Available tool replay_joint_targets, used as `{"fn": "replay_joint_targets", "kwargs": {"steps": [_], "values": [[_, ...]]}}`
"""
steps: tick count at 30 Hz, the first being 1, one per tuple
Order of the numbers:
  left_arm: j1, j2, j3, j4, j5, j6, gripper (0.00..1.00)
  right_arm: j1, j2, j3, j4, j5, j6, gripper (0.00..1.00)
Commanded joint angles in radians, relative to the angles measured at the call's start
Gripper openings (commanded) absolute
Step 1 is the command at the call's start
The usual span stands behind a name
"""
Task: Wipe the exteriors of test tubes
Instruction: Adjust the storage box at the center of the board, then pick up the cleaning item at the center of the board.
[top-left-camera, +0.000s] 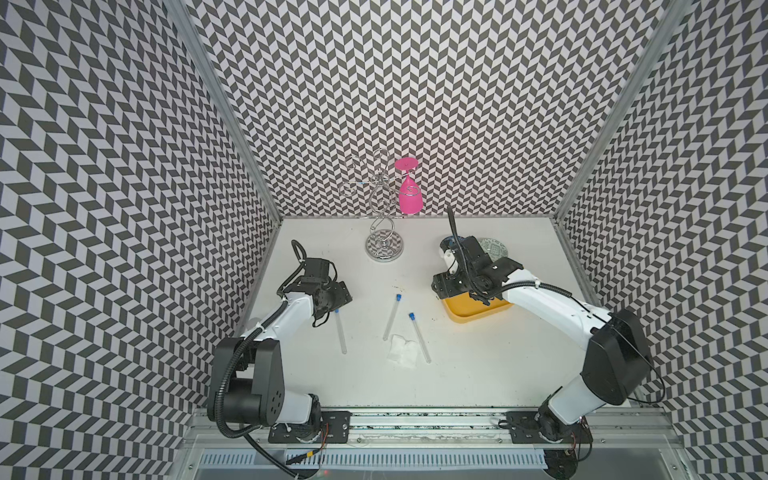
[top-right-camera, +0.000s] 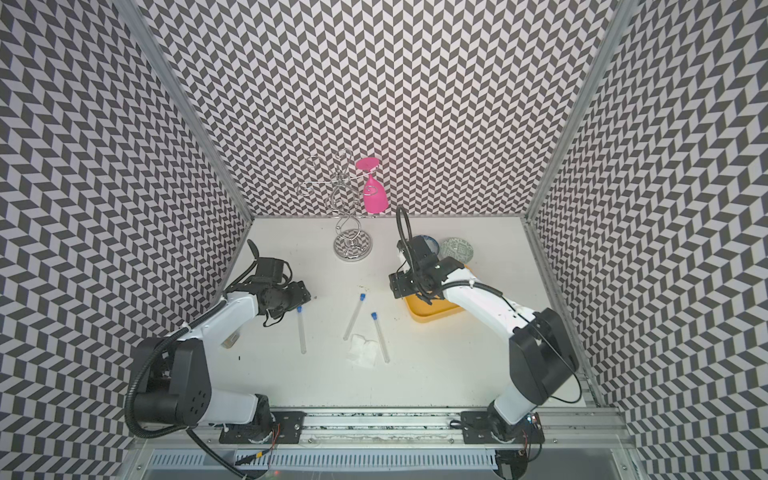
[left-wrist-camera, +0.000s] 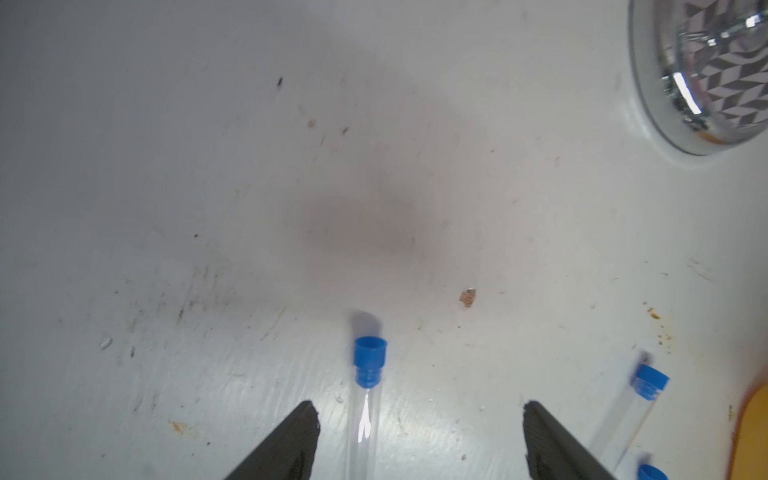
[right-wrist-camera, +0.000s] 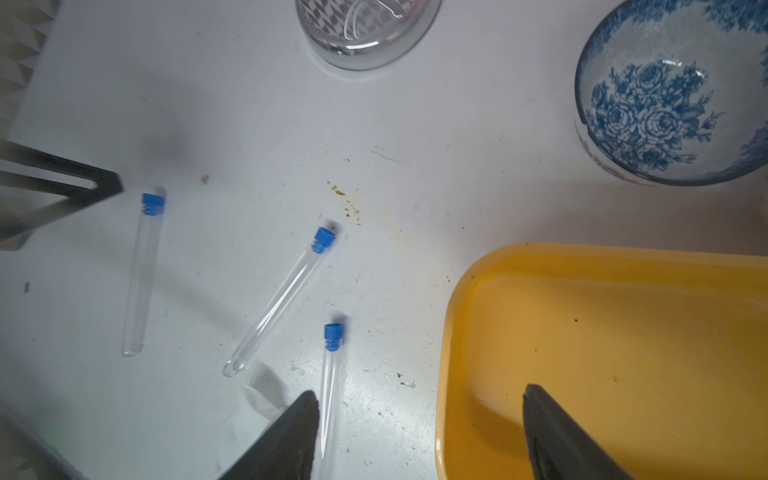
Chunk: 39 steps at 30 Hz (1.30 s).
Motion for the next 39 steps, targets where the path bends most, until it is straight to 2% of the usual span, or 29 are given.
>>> {"fn": "replay_joint_targets", "kwargs": {"steps": [1,5,11,17,23,32,39], "values": [[0.026,0.031,-0.017,0.039,0.033,0.004,0.77,0.037,0.003,0.011,0.016,-0.072,-0.010,0.76],[0.027,0.086,-0.005,0.053,0.026,0.029,0.76,0.092,0.018,0.015,0.021,-0.108,-0.032,0.71],[0.027,0.131,-0.017,0.078,0.042,0.035,0.61,0.165,0.047,0.030,0.032,-0.189,-0.065,0.63],[0.027,0.149,-0.033,0.069,0.033,0.056,0.50,0.279,0.115,0.020,0.049,-0.290,-0.094,0.63],[0.022,0.164,-0.033,0.065,0.043,0.063,0.40,0.365,0.207,-0.048,0.121,-0.278,-0.085,0.68],[-0.016,0.166,-0.056,0.021,0.003,0.056,0.40,0.371,0.352,-0.058,0.186,-0.204,-0.046,0.67],[-0.022,0.173,-0.077,0.034,0.019,0.035,0.39,0.393,0.426,-0.042,0.201,-0.079,-0.034,0.61]]}}
